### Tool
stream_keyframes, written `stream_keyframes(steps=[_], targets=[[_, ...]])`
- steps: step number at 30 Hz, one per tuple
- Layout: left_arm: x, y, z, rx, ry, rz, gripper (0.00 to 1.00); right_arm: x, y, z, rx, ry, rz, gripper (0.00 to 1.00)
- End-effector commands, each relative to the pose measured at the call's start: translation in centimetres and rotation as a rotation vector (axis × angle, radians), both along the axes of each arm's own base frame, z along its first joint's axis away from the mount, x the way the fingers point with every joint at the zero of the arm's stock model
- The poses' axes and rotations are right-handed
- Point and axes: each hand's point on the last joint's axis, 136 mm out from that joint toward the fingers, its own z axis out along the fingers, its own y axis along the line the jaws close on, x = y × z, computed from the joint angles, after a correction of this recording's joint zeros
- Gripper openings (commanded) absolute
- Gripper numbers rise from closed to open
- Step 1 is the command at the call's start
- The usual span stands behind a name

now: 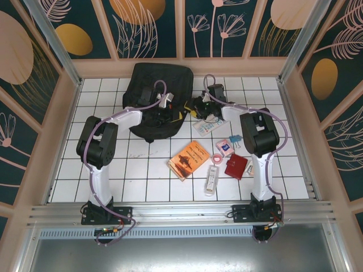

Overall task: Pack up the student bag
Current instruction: Unzip the student bag at the middle-left of the table.

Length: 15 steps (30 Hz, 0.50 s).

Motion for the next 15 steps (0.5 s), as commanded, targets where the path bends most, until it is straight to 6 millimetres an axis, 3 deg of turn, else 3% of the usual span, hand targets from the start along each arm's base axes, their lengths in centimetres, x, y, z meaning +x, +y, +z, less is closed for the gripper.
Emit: stream_keyframes(steps=[1, 6, 11, 15], targets=[[-0.6, -0.5, 2.0, -0.041, -0.022, -0.02, 0.0, -0.4, -0.1, 0.5, -0.012, -0.03, 0.007, 0.42], [-0.9, -0.4, 2.6, -0.053, -0.026, -0.019, 0.0, 0.1, -0.5, -0.5, -0.015, -0.011, -0.01, 0.26], [-1.7, 0.0, 3.0, -0.045, -0.024, -0.018, 0.0, 1.5, -1.2, 0.4, -0.014, -0.034, -0.027, 0.02], [-2.5, 0.8, 3.0, 0.001, -0.022, -0.006, 0.0, 2.5, -2.2, 1.0, -0.044, -0.053, -0.034, 0.0]])
